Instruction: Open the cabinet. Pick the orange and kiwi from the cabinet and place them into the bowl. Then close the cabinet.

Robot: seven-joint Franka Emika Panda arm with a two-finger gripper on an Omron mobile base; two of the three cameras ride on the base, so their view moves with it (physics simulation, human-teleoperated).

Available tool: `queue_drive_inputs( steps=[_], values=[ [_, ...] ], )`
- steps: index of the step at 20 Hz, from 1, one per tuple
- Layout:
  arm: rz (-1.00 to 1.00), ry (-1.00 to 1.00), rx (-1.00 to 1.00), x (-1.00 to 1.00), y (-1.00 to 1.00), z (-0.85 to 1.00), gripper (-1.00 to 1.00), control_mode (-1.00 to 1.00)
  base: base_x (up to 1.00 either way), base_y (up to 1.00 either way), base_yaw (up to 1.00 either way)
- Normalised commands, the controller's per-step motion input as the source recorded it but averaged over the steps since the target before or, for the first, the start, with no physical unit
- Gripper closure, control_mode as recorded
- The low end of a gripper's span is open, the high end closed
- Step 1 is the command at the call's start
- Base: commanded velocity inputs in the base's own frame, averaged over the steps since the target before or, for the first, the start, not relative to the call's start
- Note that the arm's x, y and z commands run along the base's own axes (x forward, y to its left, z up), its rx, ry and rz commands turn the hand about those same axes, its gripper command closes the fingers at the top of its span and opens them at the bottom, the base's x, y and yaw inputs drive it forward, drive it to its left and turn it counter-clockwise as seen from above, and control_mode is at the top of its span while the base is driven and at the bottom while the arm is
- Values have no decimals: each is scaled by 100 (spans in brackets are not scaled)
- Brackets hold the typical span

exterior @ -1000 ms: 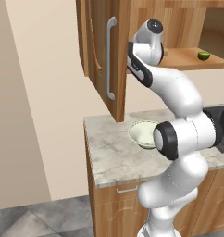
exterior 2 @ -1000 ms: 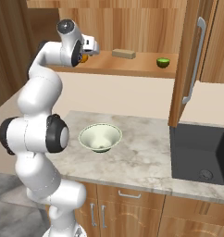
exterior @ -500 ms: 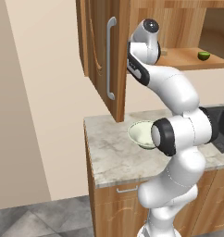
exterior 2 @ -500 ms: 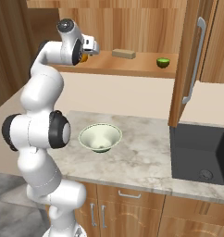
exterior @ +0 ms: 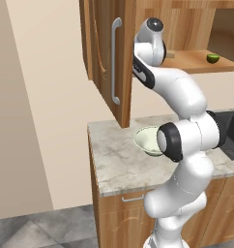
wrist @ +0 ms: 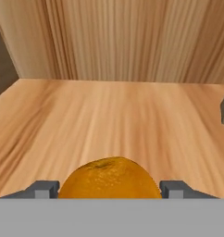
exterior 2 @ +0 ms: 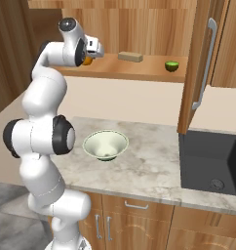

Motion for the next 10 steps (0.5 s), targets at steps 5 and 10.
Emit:
queue_drive_inputs(
  steps=[5, 10],
  values=[
    [0, 0, 0, 0, 0, -1, 100, -100, 0, 0, 0],
    [0, -4, 0, -13, -1, 0, 100, -100, 0, 0, 0]
  ],
)
